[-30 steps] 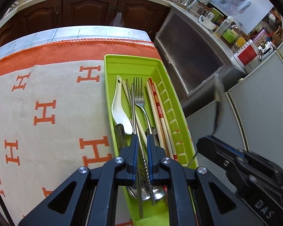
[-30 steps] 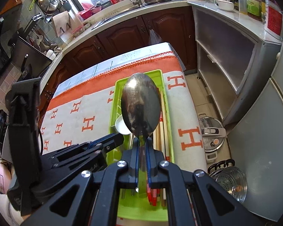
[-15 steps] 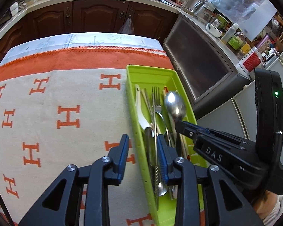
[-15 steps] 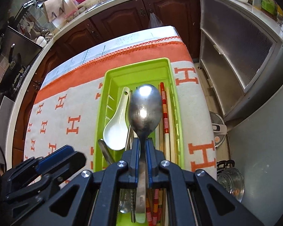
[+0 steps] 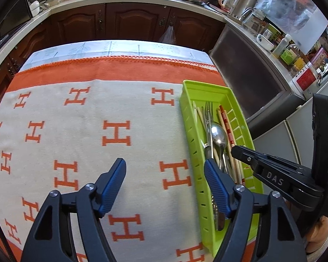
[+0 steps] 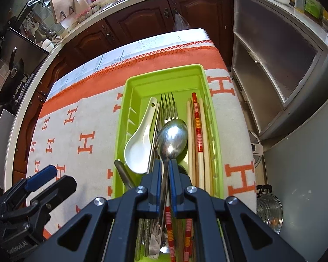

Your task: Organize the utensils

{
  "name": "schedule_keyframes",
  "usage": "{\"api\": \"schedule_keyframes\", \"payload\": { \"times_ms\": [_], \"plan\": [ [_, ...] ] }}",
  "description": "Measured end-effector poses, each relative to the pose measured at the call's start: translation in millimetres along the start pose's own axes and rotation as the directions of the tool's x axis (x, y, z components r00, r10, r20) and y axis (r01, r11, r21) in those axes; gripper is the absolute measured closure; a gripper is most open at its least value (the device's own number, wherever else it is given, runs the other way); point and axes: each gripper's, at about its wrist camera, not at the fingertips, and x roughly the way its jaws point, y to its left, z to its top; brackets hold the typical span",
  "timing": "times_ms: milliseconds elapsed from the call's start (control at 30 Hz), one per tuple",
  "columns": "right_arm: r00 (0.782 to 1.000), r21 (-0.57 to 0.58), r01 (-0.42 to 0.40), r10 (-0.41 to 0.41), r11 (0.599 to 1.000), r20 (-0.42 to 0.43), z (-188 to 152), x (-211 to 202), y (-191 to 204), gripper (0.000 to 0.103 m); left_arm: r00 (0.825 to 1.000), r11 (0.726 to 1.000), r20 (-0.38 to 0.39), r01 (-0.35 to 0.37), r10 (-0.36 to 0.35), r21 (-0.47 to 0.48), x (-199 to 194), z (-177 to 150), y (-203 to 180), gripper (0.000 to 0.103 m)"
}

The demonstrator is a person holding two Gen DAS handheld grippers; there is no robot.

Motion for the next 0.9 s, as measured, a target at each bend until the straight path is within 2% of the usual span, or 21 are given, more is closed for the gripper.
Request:
{"api": "schedule_keyframes", "payload": {
  "times_ms": [200,300,433,567,833,900],
  "plan": [
    [1.0,0.011,-0.008,0.008,1.0,0.016,-17,-13,4,0.096,0.999,0.999,0.016,-0.035,0.035,0.003,-11,-7,11,0.013],
    [1.0,0.015,-0.01,0.01,1.0,0.027,-24,-19,6,0.095,0.998,0.999,0.022,-0.051,0.051,0.0,-18,-13,18,0.008],
    [0.999,0.022,-0.009,0.008,1.0,0.04,-39,-31,13,0.094,0.997,0.997,-0.009,-0.08,0.08,-0.008,-26,-23,27,0.006],
    [0.998,0.018,-0.015,0.014,1.0,0.055,-55,-46,24,0.083,0.994,0.994,-0.023,-0.105,0.105,-0.018,-39,-33,37,0.006],
    [0.995,-0.034,-0.036,0.039,0.999,0.094,-76,-84,54,0.08,0.983,0.985,-0.051,-0.174,0.174,0.018,-80,-48,44,0.002],
    [0.993,-0.039,-0.045,0.049,0.998,0.103,-82,-96,63,0.076,0.981,0.982,-0.053,-0.185,0.187,0.028,-88,-50,44,0.001]
  ]
}}
